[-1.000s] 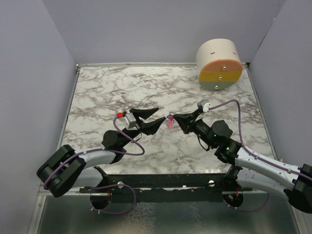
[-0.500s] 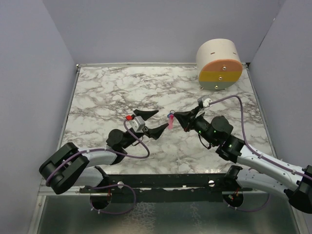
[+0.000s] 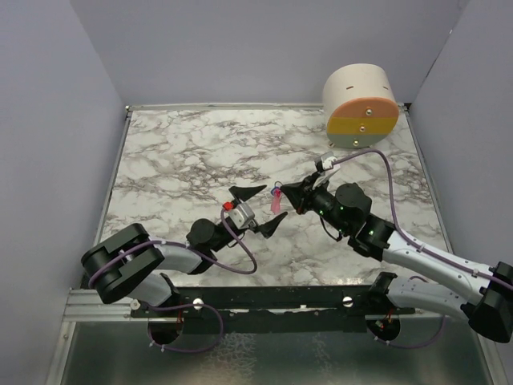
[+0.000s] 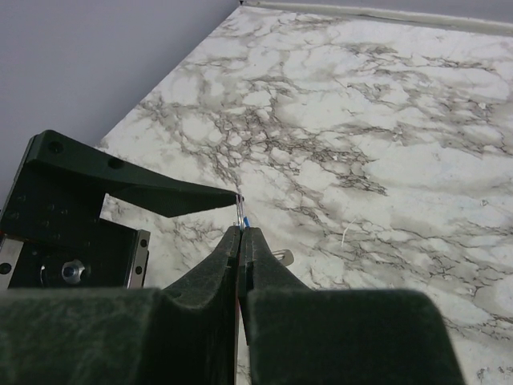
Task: Put the keys on the keyring
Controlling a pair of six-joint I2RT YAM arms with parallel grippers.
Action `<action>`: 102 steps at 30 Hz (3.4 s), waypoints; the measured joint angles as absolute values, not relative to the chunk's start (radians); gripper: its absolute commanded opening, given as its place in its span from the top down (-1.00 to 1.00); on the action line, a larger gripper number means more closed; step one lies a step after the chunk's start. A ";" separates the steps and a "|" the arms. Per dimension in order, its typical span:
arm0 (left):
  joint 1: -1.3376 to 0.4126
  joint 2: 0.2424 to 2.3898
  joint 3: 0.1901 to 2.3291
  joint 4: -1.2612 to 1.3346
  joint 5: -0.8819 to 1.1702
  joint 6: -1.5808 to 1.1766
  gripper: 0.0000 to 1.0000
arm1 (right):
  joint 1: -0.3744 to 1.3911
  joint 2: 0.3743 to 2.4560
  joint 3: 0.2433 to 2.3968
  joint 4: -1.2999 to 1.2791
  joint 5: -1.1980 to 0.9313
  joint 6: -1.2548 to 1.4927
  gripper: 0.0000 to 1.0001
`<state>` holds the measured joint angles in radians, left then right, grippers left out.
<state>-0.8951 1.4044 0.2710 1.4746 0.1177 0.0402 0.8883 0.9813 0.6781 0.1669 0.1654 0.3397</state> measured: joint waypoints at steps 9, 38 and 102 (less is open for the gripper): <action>-0.904 1.545 0.273 1.539 -0.015 0.105 -0.98 | 0.888 0.989 0.678 0.153 0.158 0.365 0.99; -0.918 1.533 0.337 1.539 -0.122 0.157 -0.98 | 0.888 0.981 0.651 0.146 0.141 0.395 0.99; -0.889 1.542 0.244 1.540 -0.226 0.089 -0.98 | 0.890 1.157 0.981 -0.380 0.169 0.319 0.99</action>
<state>-0.8894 1.5425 0.2440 1.5398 -0.2264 0.0895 0.8898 1.1572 0.9813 -0.3801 0.1692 0.3187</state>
